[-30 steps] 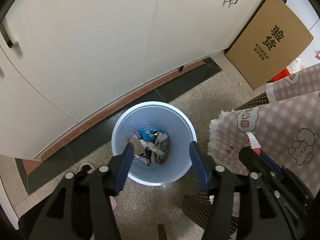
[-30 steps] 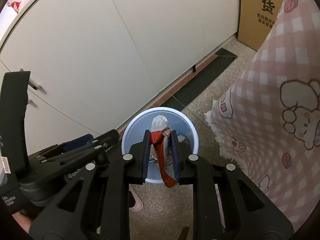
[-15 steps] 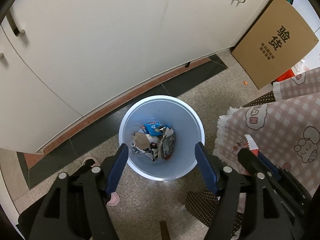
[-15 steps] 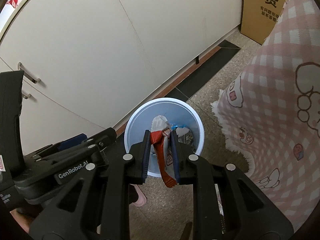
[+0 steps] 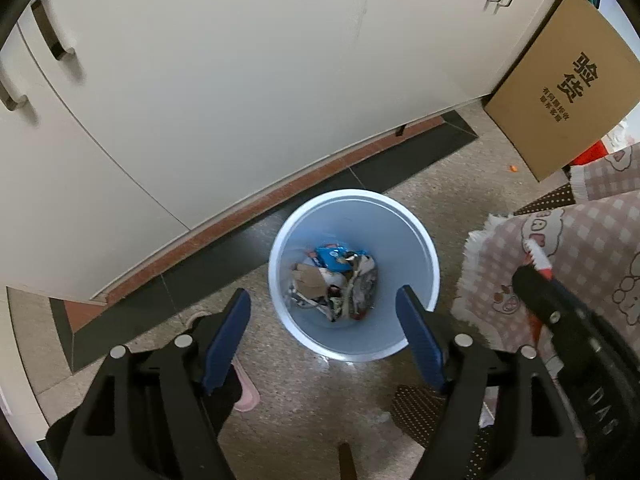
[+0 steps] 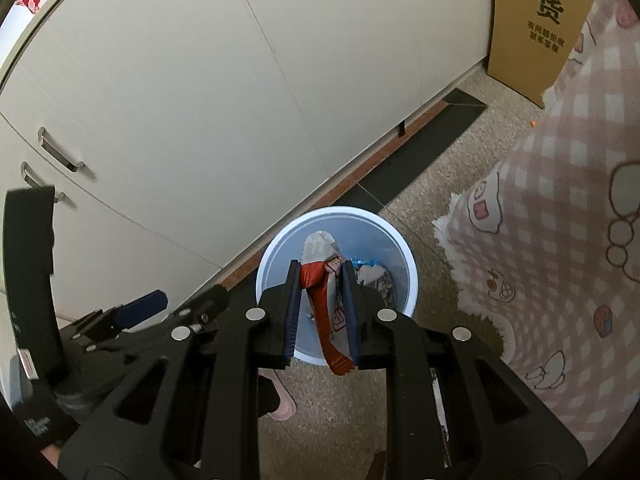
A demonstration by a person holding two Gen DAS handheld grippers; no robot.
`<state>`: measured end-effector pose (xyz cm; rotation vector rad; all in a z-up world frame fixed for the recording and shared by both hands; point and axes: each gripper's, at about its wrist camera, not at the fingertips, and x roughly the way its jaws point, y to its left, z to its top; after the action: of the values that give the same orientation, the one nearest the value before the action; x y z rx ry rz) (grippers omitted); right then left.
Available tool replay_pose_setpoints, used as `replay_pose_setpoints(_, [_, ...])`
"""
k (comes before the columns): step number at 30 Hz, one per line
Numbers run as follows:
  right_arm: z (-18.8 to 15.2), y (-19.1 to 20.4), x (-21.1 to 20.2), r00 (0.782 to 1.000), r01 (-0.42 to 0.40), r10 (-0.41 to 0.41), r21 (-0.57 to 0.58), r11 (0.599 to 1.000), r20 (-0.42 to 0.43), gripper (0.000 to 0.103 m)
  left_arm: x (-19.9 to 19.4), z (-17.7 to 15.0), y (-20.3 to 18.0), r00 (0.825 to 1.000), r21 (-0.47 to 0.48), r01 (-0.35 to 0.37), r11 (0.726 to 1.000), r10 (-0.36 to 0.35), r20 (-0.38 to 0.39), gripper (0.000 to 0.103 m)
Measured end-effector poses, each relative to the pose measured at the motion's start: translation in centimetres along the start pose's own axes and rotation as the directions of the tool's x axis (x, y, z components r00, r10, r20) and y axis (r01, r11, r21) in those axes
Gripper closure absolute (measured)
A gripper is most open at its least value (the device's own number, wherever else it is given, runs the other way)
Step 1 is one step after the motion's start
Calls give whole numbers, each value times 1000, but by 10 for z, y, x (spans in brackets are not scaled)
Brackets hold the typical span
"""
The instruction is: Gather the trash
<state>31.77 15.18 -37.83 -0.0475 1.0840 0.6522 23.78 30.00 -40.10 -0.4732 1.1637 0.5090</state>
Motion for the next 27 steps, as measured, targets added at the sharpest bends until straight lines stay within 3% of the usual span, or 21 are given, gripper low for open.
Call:
replay_pose_setpoints(10, [21, 8, -13, 995, -12, 12, -8, 1000, 103, 82, -8, 3, 10, 999, -17, -31, 999, 31, 20, 26])
replay_pose_setpoints(11, [23, 8, -16, 993, -17, 18, -7, 1000, 119, 77, -9, 2, 10, 999, -20, -31, 999, 32, 20, 25])
replay_pose_setpoints(12, [24, 8, -18, 991, -17, 18, -7, 1000, 132, 60, -10, 2, 11, 999, -22, -30, 999, 30, 21, 25])
replay_pose_setpoints(14, [25, 6, -26, 985, -5, 5, 0, 1000, 170, 44, -15, 1, 11, 999, -22, -27, 999, 28, 24, 25])
replay_pose_setpoints(20, [24, 15, -54, 976, 47, -36, -47, 998, 214, 44, -46, 1, 11, 996, -36, -29, 999, 32, 83, 25])
replay_pose_setpoints(27, [17, 34, -125, 928, 167, -124, -95, 981, 351, 39, -114, 2, 3, 979, -32, -5, 999, 11, 204, 24])
